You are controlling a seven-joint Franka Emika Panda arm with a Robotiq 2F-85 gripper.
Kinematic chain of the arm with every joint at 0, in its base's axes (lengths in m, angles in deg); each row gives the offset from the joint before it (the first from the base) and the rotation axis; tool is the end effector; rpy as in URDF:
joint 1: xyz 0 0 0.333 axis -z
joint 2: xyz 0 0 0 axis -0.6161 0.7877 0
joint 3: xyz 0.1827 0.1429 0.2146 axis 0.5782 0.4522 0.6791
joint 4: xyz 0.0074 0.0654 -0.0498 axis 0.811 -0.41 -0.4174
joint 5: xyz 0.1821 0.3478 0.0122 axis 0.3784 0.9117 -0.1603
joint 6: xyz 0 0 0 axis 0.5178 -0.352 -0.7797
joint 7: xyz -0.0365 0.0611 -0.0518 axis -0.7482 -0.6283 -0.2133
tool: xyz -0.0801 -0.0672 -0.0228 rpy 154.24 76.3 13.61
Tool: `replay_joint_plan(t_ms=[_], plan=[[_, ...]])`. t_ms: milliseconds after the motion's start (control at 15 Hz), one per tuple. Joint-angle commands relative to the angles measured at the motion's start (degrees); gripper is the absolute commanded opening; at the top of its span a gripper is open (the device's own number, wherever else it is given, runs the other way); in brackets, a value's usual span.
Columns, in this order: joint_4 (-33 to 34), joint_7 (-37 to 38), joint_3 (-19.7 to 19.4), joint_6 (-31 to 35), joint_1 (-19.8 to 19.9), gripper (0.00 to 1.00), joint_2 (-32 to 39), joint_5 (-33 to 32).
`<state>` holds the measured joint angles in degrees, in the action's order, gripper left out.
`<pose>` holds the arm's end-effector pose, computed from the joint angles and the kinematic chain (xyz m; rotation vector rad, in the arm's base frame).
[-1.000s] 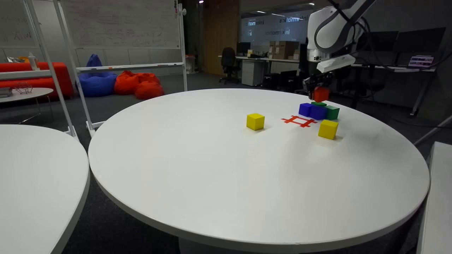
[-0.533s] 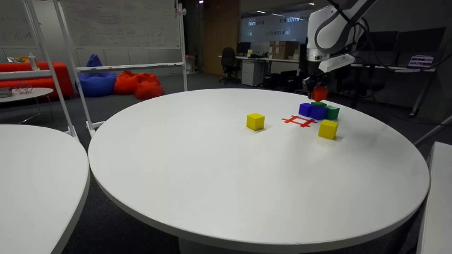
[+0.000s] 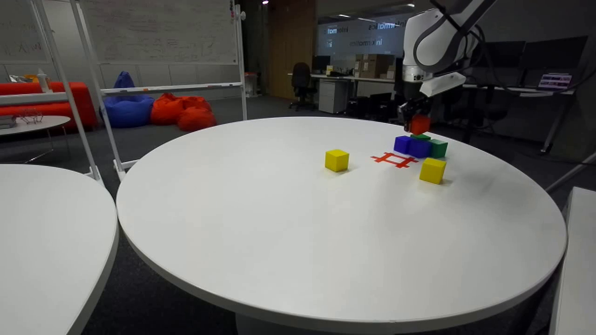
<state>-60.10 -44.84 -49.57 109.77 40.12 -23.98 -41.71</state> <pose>0.5719 -0.1691 0.2442 2.8497 -0.4554 0.0640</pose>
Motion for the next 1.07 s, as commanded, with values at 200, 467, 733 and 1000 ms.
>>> replay_joint_plan(t_ms=[200,467,733,1000], plan=[[1.78,6.9,-0.82,0.92,-0.31,0.31,3.57,-0.52],[3.2,8.02,-1.39,0.18,-0.37,0.31,4.62,-0.28],[4.16,9.31,-2.94,-0.73,-1.05,0.31,4.8,-2.12],[1.65,9.5,-4.78,0.25,-0.81,0.31,1.58,-2.83]])
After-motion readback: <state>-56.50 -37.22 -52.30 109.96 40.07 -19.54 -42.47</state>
